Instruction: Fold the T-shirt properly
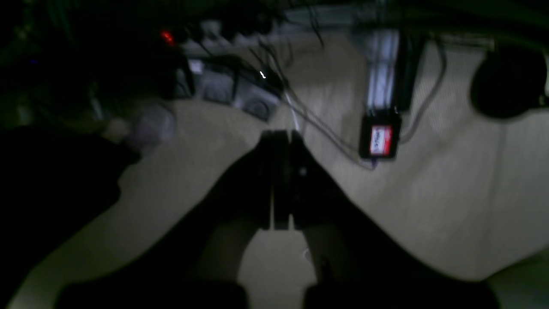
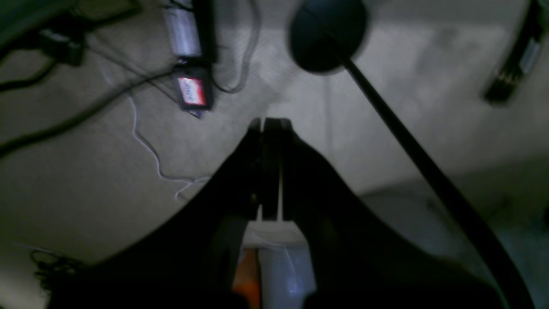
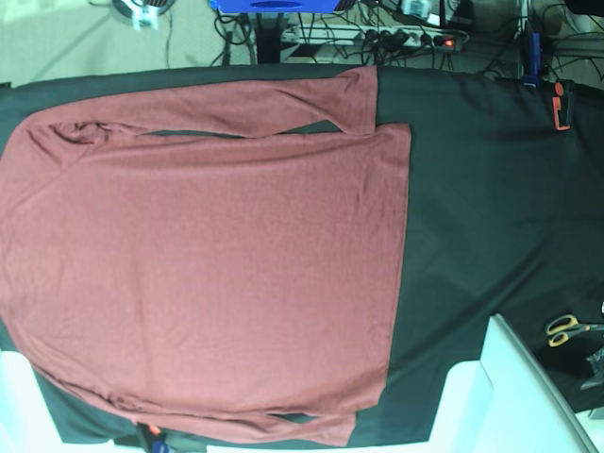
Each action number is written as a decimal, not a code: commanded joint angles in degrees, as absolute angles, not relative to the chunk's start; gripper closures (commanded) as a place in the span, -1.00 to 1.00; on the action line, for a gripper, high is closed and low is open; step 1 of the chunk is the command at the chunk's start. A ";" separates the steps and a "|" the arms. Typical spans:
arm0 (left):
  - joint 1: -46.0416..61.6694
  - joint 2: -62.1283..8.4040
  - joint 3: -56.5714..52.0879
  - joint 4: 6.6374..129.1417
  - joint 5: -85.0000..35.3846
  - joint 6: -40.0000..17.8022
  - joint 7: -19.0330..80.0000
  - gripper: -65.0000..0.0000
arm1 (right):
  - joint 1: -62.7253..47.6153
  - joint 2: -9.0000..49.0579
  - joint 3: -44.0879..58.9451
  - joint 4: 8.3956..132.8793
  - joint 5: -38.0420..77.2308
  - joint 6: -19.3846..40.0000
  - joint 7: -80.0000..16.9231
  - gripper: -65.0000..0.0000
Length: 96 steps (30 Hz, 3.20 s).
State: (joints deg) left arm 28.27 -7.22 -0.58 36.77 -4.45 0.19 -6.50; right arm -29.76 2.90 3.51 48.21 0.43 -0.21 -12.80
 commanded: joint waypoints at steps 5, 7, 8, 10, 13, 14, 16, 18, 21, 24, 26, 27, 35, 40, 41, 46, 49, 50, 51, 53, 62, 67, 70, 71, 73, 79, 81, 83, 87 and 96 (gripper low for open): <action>38.99 -10.77 -0.48 53.23 -9.63 0.31 -6.73 1.00 | -39.34 3.30 6.55 70.20 0.48 -0.22 -18.95 1.00; 43.21 -11.91 -0.48 59.74 -10.77 0.31 -6.73 1.00 | -41.63 3.30 7.25 76.70 0.48 -0.22 -22.55 1.00; 45.32 -12.62 -0.57 63.16 -11.38 0.31 -6.73 1.00 | -42.51 3.30 7.60 79.69 0.48 -0.13 -24.13 1.00; 49.27 -13.49 -0.57 70.81 -13.49 0.31 -6.73 1.00 | -44.62 3.30 8.04 85.32 0.48 -0.04 -26.33 1.00; 54.90 -15.69 -0.57 82.77 -17.27 0.31 -6.81 1.00 | -47.87 3.21 8.75 94.46 0.48 -0.04 -27.12 1.00; 56.22 -16.13 -0.57 86.29 -18.42 0.31 -6.99 1.00 | -48.84 2.68 8.75 97.01 0.48 -0.04 -27.12 1.00; 58.86 -17.10 -0.92 94.11 -20.70 0.31 -7.08 1.00 | -50.86 1.98 8.75 103.52 0.48 -0.04 -27.12 1.00; 60.26 -17.10 -2.95 99.82 -22.11 0.31 -6.73 1.00 | -52.00 1.80 8.75 108.35 0.48 0.04 -26.77 1.00; 59.03 -15.87 -6.20 103.87 -24.57 0.31 -6.55 1.00 | -50.77 1.71 8.92 112.31 0.57 0.04 -24.31 1.00; 56.13 -16.04 -7.25 104.31 -27.21 0.31 -2.77 1.00 | -48.48 1.71 11.21 112.66 5.23 0.22 -20.35 1.00; 53.76 -16.04 -7.34 104.48 -29.05 0.22 2.42 1.00 | -47.08 2.07 13.76 112.66 12.70 3.12 -19.82 0.99; 52.97 -16.13 -7.34 104.40 -30.11 0.13 4.62 1.00 | -46.29 2.15 15.34 112.57 16.84 5.93 -19.82 0.99; 48.75 -16.31 -7.43 103.87 -39.34 -15.16 10.15 0.06 | -40.04 2.15 31.08 112.22 36.79 33.54 -33.10 0.15; 46.29 -15.78 -7.43 101.85 -40.31 -15.34 10.24 0.06 | -35.21 1.71 38.90 112.22 41.54 40.00 -44.70 -0.53; 46.02 -15.25 -7.43 101.14 -40.31 -15.34 10.24 0.06 | -34.51 1.71 40.04 112.22 41.89 40.00 -46.20 -0.51; 42.77 -13.67 -7.25 94.99 -40.31 -15.34 10.33 0.06 | -32.75 1.71 42.07 111.43 41.63 40.00 -47.60 -0.44; 41.63 -13.41 -7.34 92.00 -40.31 -15.34 10.33 0.03 | -31.96 1.98 41.98 109.41 41.54 40.00 -47.52 -0.44; 41.36 -13.41 -7.34 91.56 -40.31 -15.34 10.33 0.05 | -31.96 2.07 41.98 108.88 41.45 40.00 -47.43 -0.44; 41.27 -13.41 -7.34 91.12 -40.31 -15.34 10.33 0.05 | -31.60 2.07 41.98 108.18 41.45 40.00 -47.43 -0.44; 41.10 -13.41 -7.43 90.86 -40.31 -15.43 10.15 0.05 | -31.25 2.07 41.98 106.33 41.45 40.00 -47.43 -0.44; 39.16 -13.41 -6.73 90.24 -40.40 -15.43 10.42 0.02 | -30.37 2.15 41.98 102.46 41.45 40.00 -47.43 -0.44; 35.47 -11.74 -6.99 88.66 -40.40 -15.43 19.12 0.02 | -30.37 2.15 41.98 102.46 41.45 40.00 -47.43 -0.44; 33.36 -10.24 -6.81 86.99 -40.40 -15.43 22.20 0.02 | -30.37 2.15 41.98 102.46 41.45 40.00 -47.34 -0.44; 33.01 -9.89 -6.81 86.64 -40.40 -15.43 22.55 0.02 | -30.37 2.15 41.98 102.46 41.45 40.00 -47.34 -0.44; 32.66 -9.10 -6.73 86.11 -40.13 -15.43 22.55 0.02 | -30.37 2.15 41.98 102.46 41.45 40.00 -47.34 -0.44; 31.52 -9.01 -4.00 85.05 -40.13 -15.43 22.55 0.03 | -30.29 2.24 41.98 102.46 41.45 40.00 -47.34 -0.44; 31.16 -9.10 -2.24 84.09 -40.13 -15.43 22.55 0.03 | -29.85 2.24 41.98 102.46 41.45 40.00 -47.34 -0.44; 30.37 -8.92 -0.84 83.21 -40.13 -15.43 22.55 0.03 | -29.67 2.24 42.07 102.46 41.45 40.00 -47.34 -0.44; 29.41 -8.75 -0.57 81.19 -40.13 -15.43 22.55 0.06 | -29.67 2.24 42.07 102.46 41.45 40.00 -47.34 -0.44; 29.32 -8.57 -1.27 81.01 -40.31 -15.43 22.55 1.00 | -26.24 3.38 49.63 97.89 41.54 40.00 -47.60 -0.44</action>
